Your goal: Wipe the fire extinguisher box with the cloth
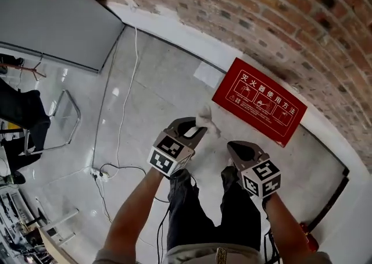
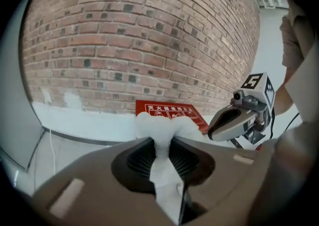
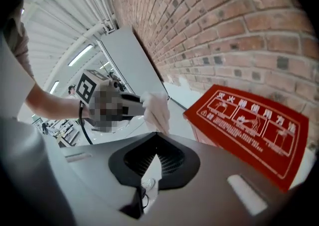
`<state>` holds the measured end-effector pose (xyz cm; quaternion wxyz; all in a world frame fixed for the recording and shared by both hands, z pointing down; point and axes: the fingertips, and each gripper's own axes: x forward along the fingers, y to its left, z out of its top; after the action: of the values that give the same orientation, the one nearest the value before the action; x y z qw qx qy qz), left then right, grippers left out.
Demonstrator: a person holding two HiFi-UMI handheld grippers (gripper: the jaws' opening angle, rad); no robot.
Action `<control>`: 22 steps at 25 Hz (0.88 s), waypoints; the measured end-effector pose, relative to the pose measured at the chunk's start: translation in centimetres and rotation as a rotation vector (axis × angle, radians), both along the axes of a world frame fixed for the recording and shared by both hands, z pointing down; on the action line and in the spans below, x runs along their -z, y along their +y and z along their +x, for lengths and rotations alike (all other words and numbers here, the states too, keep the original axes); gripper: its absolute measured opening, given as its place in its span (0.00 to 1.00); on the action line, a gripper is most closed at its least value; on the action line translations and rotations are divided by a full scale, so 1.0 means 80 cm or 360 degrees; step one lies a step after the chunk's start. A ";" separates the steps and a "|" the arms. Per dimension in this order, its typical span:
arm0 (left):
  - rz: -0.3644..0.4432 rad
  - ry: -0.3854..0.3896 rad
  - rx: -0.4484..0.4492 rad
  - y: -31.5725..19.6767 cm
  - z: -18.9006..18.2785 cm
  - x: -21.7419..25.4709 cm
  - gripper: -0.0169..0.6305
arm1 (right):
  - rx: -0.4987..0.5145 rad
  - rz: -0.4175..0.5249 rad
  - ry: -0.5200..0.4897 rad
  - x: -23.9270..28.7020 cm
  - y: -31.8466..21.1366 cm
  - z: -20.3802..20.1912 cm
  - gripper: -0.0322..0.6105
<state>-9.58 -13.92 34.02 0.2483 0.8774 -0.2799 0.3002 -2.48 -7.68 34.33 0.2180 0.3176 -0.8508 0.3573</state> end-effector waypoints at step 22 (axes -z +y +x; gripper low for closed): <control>0.0450 0.0190 0.0211 0.079 0.112 0.398 0.15 | -0.0148 0.0915 -0.0247 0.456 -0.052 0.133 0.09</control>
<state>-0.62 -7.63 2.18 0.1578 0.8996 -0.3613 0.1881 8.15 -11.85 -2.13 0.0370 0.3767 -0.9158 0.1345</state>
